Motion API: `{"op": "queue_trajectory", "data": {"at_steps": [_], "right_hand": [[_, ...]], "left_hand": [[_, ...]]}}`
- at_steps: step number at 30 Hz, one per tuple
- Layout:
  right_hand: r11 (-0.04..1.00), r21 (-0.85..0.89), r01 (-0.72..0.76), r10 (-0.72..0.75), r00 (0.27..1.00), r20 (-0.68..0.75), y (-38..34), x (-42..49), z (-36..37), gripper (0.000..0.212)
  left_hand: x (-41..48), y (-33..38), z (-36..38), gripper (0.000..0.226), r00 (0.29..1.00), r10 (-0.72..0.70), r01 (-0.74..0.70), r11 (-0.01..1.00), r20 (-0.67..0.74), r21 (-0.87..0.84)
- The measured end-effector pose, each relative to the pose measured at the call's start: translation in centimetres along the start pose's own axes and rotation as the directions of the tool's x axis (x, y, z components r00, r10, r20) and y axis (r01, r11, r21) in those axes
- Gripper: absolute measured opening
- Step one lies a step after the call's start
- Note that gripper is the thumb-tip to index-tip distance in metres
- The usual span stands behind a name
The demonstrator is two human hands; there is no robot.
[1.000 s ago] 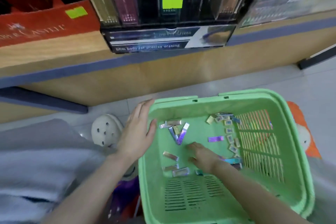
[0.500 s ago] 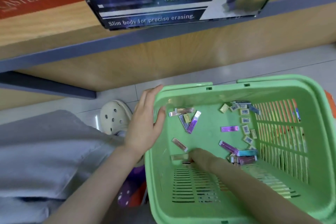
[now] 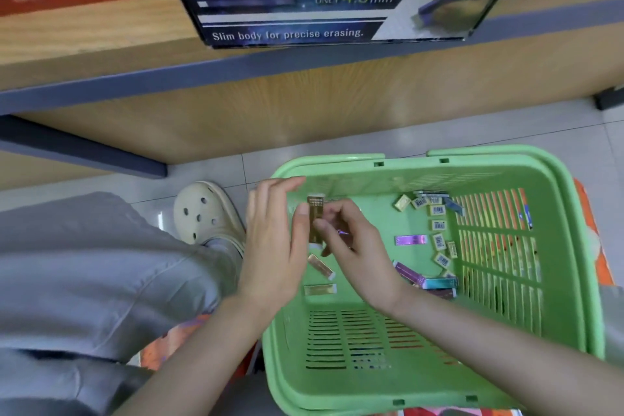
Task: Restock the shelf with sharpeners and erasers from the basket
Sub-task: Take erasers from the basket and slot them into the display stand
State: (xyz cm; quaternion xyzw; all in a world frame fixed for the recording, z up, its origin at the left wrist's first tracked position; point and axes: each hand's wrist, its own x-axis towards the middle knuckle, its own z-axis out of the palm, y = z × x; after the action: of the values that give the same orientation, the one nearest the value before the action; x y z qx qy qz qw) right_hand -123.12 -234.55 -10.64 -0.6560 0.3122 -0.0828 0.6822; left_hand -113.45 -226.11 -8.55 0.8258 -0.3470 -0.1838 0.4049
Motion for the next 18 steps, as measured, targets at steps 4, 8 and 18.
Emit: {"op": "queue_trajectory", "data": {"at_steps": [4,8,18], "right_hand": [[0.996,-0.022,0.086,-0.087,0.995,-0.053,-1.5,-0.5,0.6,0.021],[0.932,-0.288,0.219,-0.251,0.965,-0.079,0.2,-1.0,-2.4,0.021],[0.669,-0.384,-0.636,0.433,0.754,-0.493,15.0,0.8,-14.0,0.061]], "left_hand": [[0.2,2.5,0.8,0.019,0.932,-0.272,0.347,0.857,0.238,-0.381],[0.8,3.1,1.9,0.018,0.911,-0.287,0.389,0.835,0.296,-0.39],[1.2,1.9,5.9,0.012,0.767,-0.422,0.594,0.752,0.483,-0.286]]}}
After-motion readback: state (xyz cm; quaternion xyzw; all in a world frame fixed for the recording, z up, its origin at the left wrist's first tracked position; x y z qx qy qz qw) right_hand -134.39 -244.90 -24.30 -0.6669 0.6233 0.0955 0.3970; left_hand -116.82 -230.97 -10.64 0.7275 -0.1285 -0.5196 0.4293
